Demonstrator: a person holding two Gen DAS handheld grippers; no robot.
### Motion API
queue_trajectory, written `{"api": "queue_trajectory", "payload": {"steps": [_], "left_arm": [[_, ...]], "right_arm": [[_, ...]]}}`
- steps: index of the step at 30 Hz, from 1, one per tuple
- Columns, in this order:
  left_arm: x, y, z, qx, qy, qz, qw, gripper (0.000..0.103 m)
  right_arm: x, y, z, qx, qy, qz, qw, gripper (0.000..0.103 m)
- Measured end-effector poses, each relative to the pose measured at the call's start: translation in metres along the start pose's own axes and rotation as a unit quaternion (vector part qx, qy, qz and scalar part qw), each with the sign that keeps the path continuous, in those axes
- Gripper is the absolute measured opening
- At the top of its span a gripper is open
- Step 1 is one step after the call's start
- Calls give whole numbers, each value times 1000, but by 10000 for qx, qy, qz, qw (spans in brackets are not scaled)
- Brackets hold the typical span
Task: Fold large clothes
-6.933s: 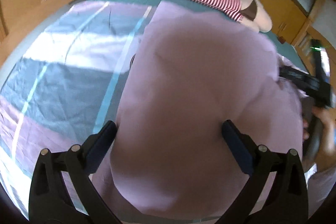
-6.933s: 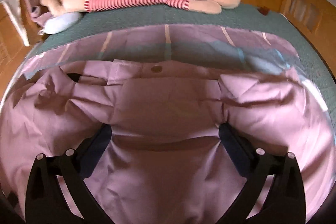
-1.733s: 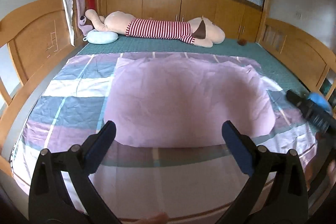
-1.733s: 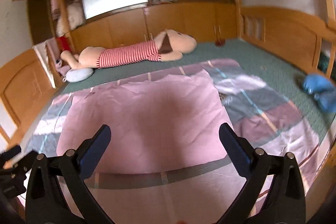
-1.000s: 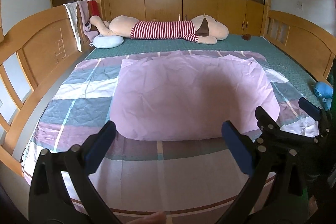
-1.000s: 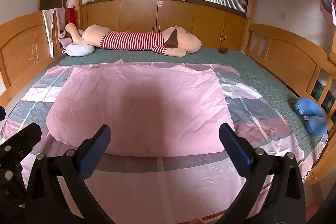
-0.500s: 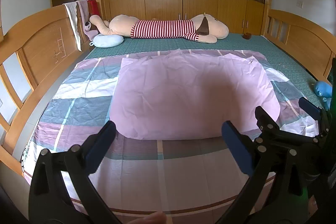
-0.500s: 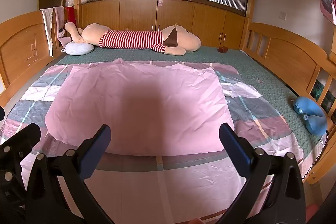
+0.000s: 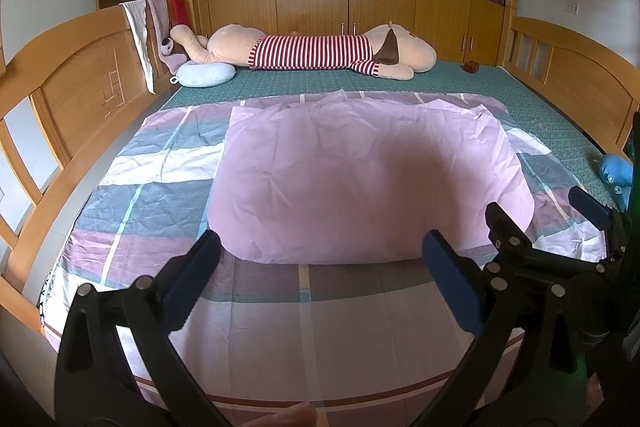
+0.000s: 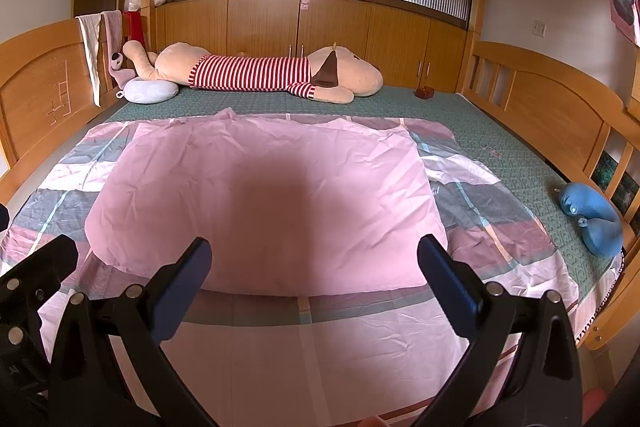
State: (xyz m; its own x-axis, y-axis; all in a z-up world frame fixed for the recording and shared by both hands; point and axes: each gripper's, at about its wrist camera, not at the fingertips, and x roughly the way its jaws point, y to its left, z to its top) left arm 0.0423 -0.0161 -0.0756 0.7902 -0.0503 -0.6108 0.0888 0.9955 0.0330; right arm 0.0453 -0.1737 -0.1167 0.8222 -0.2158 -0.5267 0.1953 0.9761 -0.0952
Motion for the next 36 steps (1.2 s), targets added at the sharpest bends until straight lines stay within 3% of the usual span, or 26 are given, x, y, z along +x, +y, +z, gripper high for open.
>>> {"api": "queue_trajectory", "payload": {"steps": [36], "left_arm": [[6, 4, -4, 4, 106, -58, 9999, 101]], "right_arm": [[4, 4, -4, -21, 117, -45, 9999, 102]]}}
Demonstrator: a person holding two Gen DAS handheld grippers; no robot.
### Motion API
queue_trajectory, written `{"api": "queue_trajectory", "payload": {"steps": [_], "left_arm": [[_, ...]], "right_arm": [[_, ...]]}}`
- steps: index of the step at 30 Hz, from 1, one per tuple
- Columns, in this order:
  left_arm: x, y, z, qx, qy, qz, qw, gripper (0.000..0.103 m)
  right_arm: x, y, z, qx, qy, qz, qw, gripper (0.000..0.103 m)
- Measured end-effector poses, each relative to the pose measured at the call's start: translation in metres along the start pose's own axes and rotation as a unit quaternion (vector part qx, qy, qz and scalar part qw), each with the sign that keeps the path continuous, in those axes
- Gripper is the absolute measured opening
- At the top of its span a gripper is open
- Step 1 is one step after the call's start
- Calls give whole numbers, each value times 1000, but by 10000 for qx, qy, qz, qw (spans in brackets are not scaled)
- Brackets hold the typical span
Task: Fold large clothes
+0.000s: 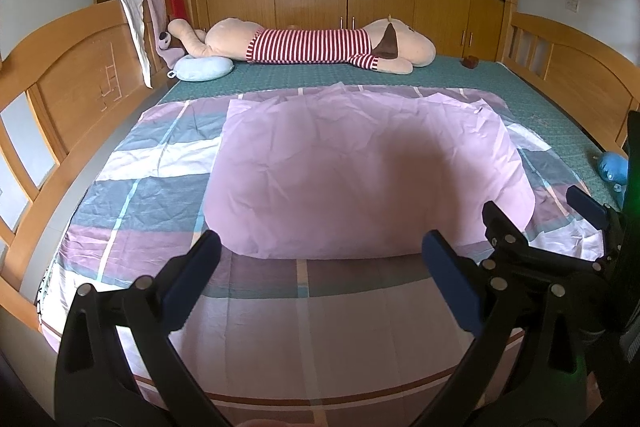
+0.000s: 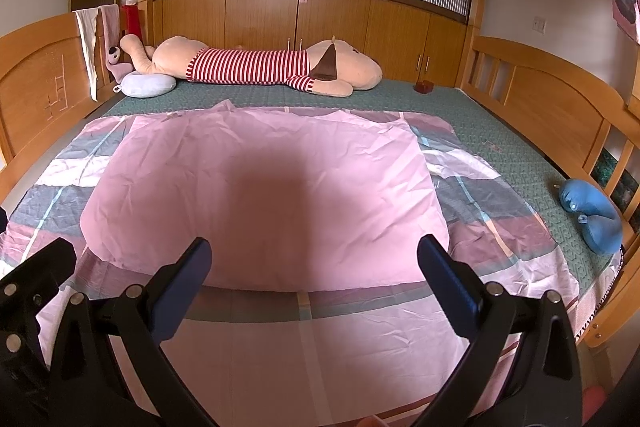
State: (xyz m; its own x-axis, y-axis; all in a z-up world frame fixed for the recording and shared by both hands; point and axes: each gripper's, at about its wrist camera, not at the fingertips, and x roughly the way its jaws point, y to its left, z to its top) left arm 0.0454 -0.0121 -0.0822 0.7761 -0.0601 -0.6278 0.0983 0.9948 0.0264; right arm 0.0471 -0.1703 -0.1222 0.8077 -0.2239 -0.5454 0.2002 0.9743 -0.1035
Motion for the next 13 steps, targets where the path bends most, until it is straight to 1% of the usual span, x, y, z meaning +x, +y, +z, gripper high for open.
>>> {"api": "queue_trajectory", "payload": {"steps": [8, 10, 13], "left_arm": [[1, 2, 0, -5, 34, -21, 10000, 101], [4, 3, 1, -19, 73, -55, 10000, 101], [11, 6, 0, -46, 151, -7, 9999, 101]], "right_arm": [[0, 1, 0, -5, 21, 0, 10000, 102], [3, -1, 0, 8, 81, 115, 9999, 102], [19, -18, -1, 214, 215, 260, 9992, 102]]}}
